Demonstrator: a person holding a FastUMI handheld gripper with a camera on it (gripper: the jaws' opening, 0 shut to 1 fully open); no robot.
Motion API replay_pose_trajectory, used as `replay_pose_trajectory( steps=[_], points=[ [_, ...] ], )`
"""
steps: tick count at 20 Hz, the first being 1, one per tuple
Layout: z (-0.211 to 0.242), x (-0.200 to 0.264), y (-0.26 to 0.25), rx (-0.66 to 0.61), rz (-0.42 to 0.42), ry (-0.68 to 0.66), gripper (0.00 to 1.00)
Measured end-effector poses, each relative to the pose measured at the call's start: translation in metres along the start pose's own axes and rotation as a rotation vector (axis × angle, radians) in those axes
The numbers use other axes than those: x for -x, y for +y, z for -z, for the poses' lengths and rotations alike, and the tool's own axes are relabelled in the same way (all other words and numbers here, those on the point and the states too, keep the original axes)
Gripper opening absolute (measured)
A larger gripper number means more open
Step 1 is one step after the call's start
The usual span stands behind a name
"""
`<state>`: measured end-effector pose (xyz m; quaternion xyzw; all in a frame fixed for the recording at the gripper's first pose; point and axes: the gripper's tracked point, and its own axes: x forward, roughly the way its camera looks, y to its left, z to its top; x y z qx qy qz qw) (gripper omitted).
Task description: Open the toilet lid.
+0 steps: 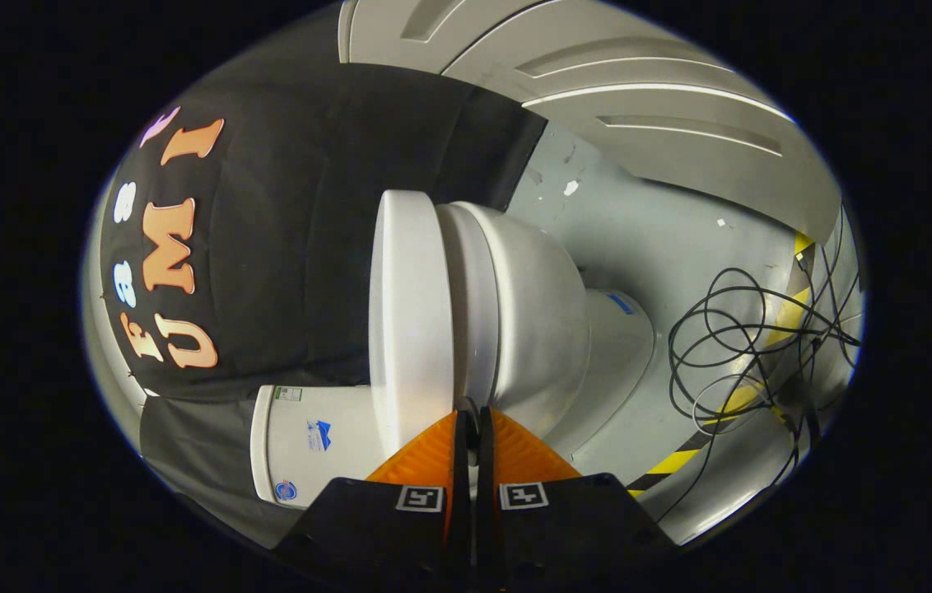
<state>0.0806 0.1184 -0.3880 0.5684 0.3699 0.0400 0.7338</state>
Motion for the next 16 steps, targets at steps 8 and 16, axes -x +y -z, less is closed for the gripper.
replay_pose_trajectory(
  steps=[8, 16],
  points=[
    [0.004, 0.004, 0.0, -0.115, 0.012, 0.007, 0.08],
    [0.0, 0.004, 0.009, -0.085, 0.028, -0.038, 0.08]
  ],
)
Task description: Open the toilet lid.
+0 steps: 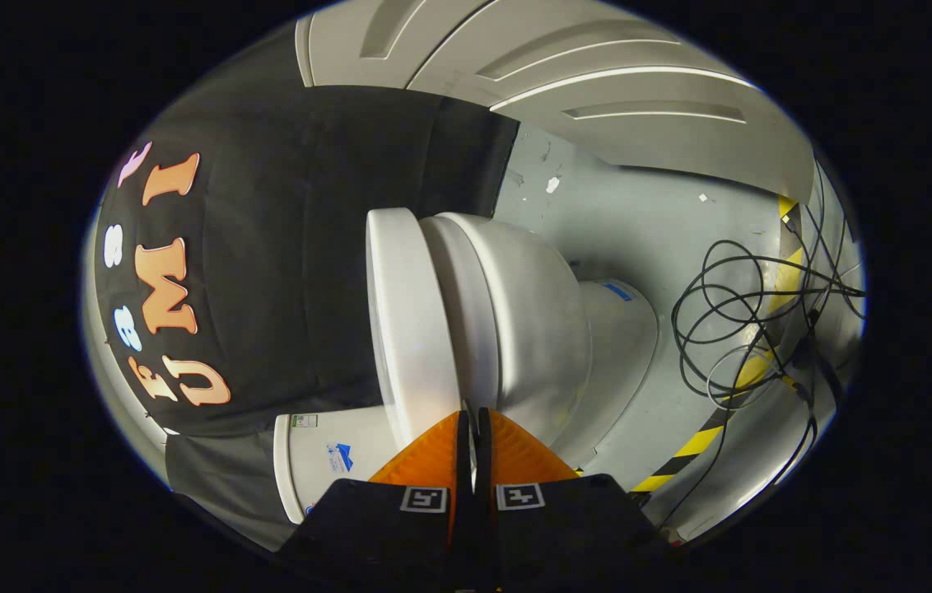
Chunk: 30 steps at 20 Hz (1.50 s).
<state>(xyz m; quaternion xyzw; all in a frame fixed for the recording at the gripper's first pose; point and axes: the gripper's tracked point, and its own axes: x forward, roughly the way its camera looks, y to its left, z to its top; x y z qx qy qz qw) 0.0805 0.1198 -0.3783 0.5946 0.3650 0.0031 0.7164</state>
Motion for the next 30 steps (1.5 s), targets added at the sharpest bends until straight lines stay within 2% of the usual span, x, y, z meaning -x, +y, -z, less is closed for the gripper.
replay_pose_trajectory(
  steps=[4, 8, 11, 14, 18, 30],
  points=[
    [-0.009, -0.002, 0.008, 0.226, 0.086, -0.057, 0.08],
    [-0.013, 0.008, 0.041, 0.293, 0.053, -0.119, 0.08],
    [-0.012, 0.01, 0.05, 0.399, 0.084, -0.135, 0.08],
    [-0.012, 0.013, 0.063, 0.429, 0.102, -0.144, 0.08],
    [-0.008, 0.021, 0.087, 0.549, 0.135, -0.168, 0.08],
    [0.018, 0.039, 0.155, 0.804, 0.202, -0.247, 0.08]
  ],
)
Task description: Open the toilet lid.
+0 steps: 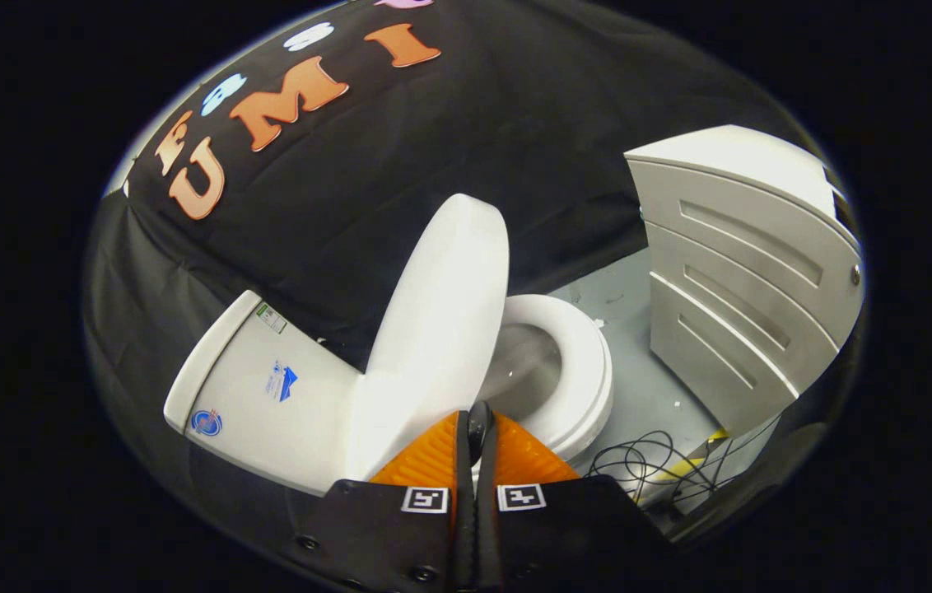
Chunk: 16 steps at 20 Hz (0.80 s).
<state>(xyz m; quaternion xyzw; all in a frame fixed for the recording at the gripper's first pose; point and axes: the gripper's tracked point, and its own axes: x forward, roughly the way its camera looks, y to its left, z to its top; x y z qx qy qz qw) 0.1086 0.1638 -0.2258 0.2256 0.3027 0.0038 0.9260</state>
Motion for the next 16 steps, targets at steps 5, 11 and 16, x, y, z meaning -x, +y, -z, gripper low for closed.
replay_pose_trajectory(
  steps=[5, 11, 16],
  points=[
    [-0.009, 0.01, 0.024, 0.095, 0.033, -0.032, 0.08],
    [-0.017, 0.021, 0.063, 0.216, 0.05, -0.085, 0.08],
    [-0.021, 0.029, 0.093, 0.317, 0.058, -0.129, 0.08]
  ],
)
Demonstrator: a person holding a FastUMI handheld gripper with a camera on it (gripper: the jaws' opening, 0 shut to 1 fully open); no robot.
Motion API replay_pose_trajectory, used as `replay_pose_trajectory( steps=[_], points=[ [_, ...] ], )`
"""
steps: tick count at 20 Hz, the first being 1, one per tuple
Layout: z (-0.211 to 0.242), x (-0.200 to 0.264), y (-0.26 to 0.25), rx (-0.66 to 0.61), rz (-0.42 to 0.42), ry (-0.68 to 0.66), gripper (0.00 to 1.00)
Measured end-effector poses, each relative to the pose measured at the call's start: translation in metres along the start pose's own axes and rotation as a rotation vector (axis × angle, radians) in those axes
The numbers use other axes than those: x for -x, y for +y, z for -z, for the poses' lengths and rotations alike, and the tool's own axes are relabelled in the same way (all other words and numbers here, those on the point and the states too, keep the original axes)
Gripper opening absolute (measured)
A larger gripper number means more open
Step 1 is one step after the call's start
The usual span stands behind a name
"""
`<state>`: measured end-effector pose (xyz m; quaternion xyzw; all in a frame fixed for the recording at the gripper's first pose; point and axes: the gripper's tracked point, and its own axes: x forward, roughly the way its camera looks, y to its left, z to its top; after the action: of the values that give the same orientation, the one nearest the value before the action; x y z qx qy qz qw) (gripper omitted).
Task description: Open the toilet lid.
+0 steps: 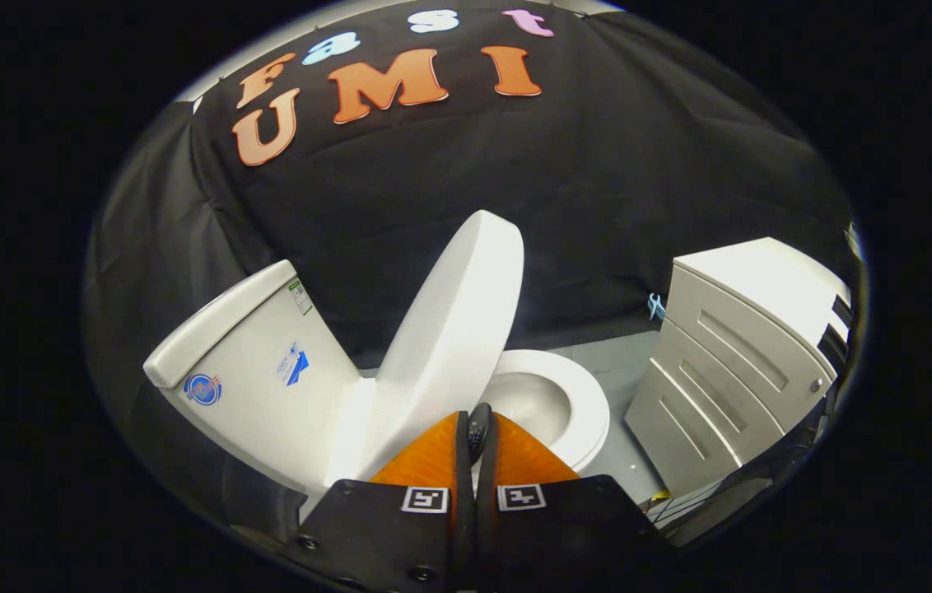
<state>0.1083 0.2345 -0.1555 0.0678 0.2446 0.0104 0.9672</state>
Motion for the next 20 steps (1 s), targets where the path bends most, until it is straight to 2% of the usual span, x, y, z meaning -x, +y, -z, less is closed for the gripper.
replay_pose_trajectory(
  steps=[7, 20],
  points=[
    [-0.016, 0.011, 0.042, 0.137, 0.021, -0.037, 0.08],
    [-0.033, 0.024, 0.113, 0.313, 0.064, -0.128, 0.08]
  ],
)
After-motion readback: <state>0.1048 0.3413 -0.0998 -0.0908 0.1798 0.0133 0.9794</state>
